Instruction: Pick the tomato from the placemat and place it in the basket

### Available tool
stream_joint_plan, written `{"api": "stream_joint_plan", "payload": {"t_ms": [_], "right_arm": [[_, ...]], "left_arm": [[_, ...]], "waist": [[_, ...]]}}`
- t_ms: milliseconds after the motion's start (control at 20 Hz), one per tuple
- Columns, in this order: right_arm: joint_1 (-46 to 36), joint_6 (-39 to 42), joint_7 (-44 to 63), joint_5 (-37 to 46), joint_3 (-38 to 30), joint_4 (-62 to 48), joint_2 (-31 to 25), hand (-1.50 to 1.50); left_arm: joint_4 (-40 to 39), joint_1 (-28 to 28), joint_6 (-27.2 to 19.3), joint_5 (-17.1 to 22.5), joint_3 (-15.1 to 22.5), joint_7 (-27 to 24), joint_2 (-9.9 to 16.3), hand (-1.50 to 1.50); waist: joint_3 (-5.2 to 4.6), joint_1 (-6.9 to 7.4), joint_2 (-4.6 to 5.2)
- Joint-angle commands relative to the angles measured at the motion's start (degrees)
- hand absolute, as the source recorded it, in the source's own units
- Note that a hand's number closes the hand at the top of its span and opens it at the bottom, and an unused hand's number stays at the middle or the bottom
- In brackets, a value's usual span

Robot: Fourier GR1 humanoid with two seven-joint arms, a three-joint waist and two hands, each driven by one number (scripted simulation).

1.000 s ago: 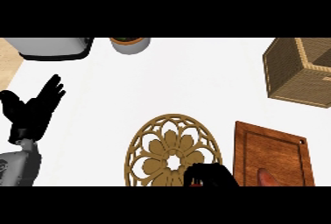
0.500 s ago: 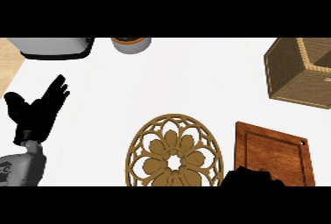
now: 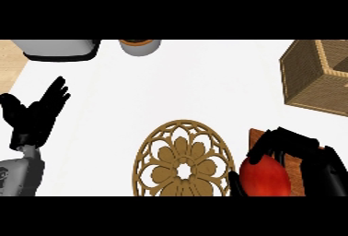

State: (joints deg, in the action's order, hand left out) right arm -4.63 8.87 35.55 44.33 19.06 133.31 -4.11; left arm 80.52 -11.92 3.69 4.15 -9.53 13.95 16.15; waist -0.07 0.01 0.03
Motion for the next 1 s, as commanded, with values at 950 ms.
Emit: {"api": "stream_joint_plan", "payload": {"t_ms": [950], "right_arm": [[-28.5,-0.4,-8.9,-6.9,-36.8,-35.2,-16.3,1.50]], "left_arm": [[-4.6,-2.0,-0.8,-2.0,-0.5,-3.4,-1.7,0.00]], "waist": [[0.07,0.13,0.13]]}}
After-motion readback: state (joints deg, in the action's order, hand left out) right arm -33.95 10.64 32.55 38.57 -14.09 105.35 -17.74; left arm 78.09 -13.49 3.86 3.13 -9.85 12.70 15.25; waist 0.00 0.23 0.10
